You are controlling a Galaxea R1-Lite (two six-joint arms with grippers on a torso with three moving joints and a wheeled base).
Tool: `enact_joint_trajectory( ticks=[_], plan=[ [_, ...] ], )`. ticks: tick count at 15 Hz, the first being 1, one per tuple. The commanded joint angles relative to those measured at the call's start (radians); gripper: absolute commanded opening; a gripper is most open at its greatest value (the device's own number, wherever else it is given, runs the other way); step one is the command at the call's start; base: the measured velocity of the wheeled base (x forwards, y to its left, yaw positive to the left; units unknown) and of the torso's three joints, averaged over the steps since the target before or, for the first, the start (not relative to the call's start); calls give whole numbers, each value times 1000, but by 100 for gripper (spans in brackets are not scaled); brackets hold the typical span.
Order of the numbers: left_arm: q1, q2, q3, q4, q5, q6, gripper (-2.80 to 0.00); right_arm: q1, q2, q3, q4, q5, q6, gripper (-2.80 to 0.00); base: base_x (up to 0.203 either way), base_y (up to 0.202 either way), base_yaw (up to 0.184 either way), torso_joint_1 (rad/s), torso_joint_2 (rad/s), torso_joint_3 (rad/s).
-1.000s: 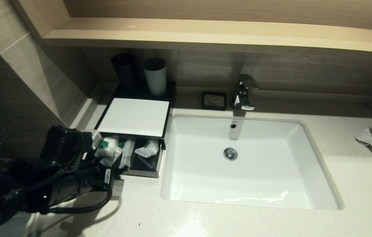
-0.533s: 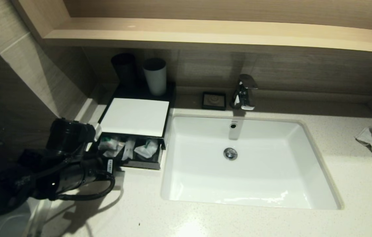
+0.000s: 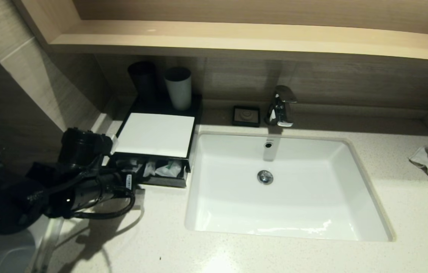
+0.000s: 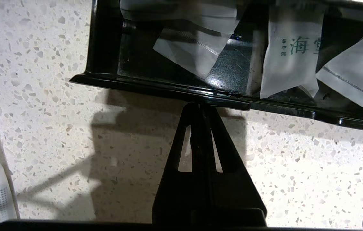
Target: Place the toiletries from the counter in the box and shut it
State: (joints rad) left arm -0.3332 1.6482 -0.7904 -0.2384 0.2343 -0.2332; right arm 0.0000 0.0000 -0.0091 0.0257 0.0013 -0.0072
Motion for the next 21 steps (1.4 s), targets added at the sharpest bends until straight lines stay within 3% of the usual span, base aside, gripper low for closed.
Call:
enact_joint_trajectory(
  ticks=[1, 16, 21],
  plan=[
    [11, 7, -22, -2, 2, -2, -280, 0, 0, 0, 0, 0, 0, -280, 0, 0, 0, 0, 0, 0],
    [28, 76, -106, -50, 4, -3, -280, 0, 0, 0, 0, 0, 0, -280, 0, 0, 0, 0, 0, 0],
    [28, 84, -124, -95, 40, -5, -280, 0, 0, 0, 0, 0, -1, -280, 0, 0, 0, 0, 0, 0]
  ],
)
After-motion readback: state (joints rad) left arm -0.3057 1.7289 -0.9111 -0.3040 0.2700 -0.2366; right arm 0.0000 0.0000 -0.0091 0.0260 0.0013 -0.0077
